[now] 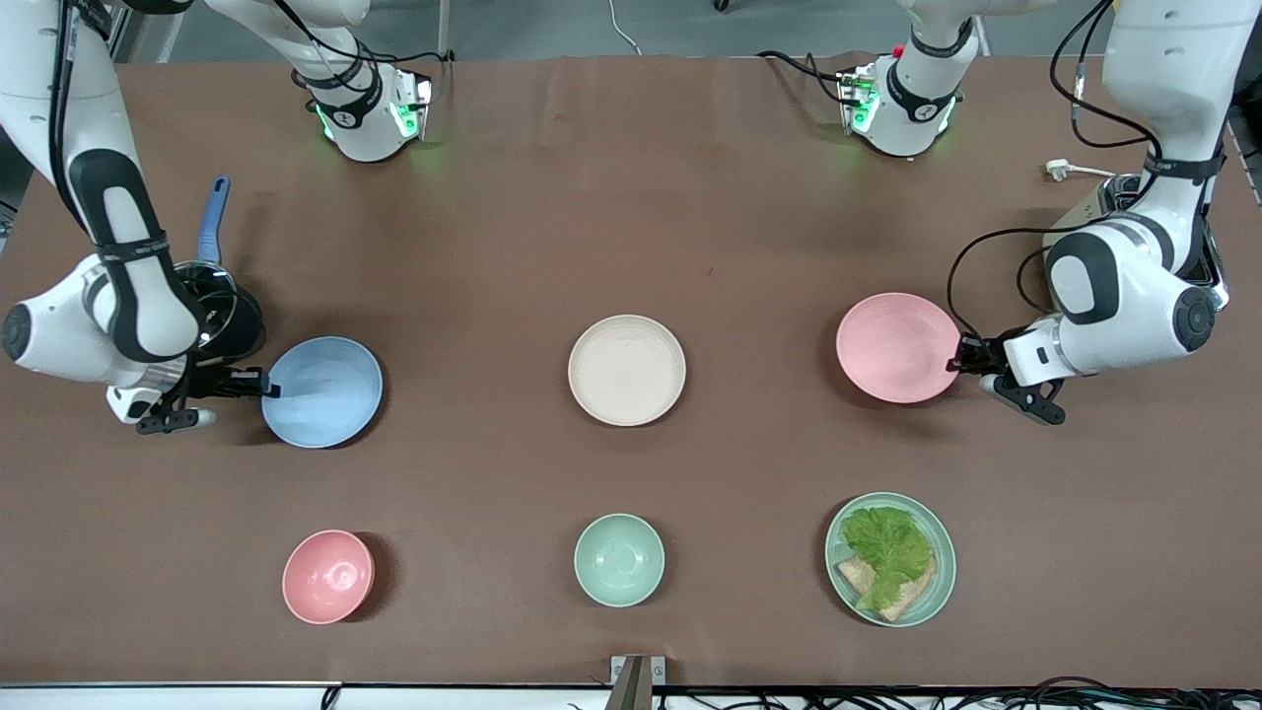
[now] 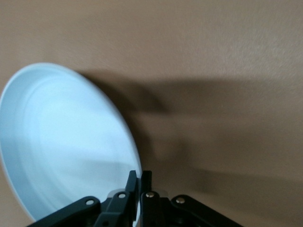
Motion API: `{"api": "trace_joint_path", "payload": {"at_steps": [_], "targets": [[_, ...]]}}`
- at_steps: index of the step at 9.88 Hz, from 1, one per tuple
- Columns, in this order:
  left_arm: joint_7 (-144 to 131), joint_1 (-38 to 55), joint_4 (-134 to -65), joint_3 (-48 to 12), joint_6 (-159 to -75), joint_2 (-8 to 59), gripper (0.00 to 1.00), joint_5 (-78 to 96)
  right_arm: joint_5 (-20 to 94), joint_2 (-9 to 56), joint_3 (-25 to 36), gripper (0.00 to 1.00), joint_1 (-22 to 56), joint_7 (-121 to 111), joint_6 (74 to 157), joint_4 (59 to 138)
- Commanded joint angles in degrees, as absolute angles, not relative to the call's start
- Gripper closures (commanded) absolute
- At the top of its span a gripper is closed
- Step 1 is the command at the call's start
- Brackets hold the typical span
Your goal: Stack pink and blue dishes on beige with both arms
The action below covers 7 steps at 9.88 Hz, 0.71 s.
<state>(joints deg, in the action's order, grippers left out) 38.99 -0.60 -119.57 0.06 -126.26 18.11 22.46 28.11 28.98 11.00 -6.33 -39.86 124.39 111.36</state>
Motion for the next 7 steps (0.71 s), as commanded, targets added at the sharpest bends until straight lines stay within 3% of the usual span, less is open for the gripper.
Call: {"api": "trace_joint_path", "payload": {"at_steps": [1, 4, 5, 7], "targets": [[25.75, -1.4, -119.19, -10.5, -126.65, 18.45, 1.0, 24.25, 22.98, 28.21, 16.25, 0.99, -3.35, -33.97, 109.06, 100.52], [1.14, -1.58, -118.3, -24.91, -138.19, 22.92, 0.99, 23.38, 18.72, 28.3, 15.82, 0.99, -1.59, -19.55, 92.41, 86.08], [-6.17, -1.5, -118.04, -28.44, -143.39, 25.2, 0.99, 20.51, 18.72, 28.21, 15.65, 0.99, -0.36, -15.51, 89.76, 83.96], [-19.18, -0.97, -113.85, -33.46, -145.54, 31.08, 0.98, 13.22, 17.5, 25.42, 11.1, 0.99, 0.26, -7.25, 89.03, 83.41]]}}
